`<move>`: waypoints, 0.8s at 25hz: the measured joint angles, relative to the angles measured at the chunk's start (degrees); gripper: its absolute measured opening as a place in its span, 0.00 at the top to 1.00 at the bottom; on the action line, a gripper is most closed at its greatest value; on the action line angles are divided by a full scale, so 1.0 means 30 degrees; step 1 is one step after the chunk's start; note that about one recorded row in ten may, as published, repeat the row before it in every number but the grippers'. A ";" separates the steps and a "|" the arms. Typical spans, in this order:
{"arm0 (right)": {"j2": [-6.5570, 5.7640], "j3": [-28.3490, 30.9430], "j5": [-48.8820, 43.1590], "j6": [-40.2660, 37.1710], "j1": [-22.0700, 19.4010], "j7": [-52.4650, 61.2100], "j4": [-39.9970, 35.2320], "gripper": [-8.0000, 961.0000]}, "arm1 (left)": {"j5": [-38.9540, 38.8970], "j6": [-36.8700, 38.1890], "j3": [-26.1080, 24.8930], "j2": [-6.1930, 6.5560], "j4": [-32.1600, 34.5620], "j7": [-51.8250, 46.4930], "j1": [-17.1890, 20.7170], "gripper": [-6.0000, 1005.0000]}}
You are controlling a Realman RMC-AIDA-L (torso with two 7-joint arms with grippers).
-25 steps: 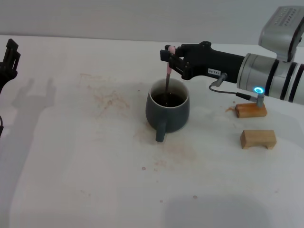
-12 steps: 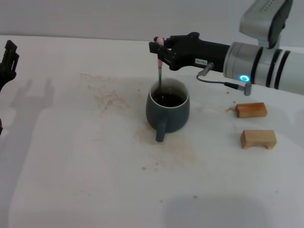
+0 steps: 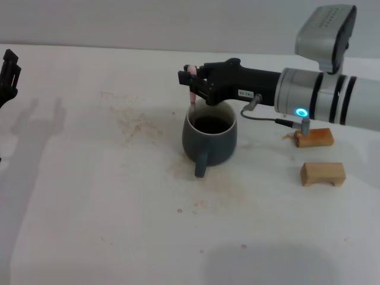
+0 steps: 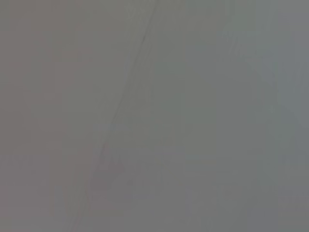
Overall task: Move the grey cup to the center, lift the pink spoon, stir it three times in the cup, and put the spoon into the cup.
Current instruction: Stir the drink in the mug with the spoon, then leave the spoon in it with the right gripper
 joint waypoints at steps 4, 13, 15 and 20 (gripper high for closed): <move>-0.0032 0.0004 0.0020 -0.0227 -0.0541 0.0199 -0.0053 0.89 | 0.0004 -0.0030 0.0000 0.0004 0.0000 0.0008 -0.0068 0.46; -0.0104 0.0286 0.0053 0.0263 -0.1033 0.0381 -0.0790 0.89 | 0.0005 -0.0081 0.0015 0.0005 0.0001 0.0018 -0.0094 0.46; -0.0108 0.0294 0.0060 0.0585 -0.1006 0.0384 -0.1037 0.89 | 0.0006 -0.0082 0.0083 0.0004 0.0000 -0.0021 -0.0092 0.46; -0.0110 0.0302 0.0095 0.1228 -0.0500 0.0224 -0.1242 0.89 | 0.0006 -0.0082 0.0142 0.0003 0.0000 -0.0099 -0.0090 0.46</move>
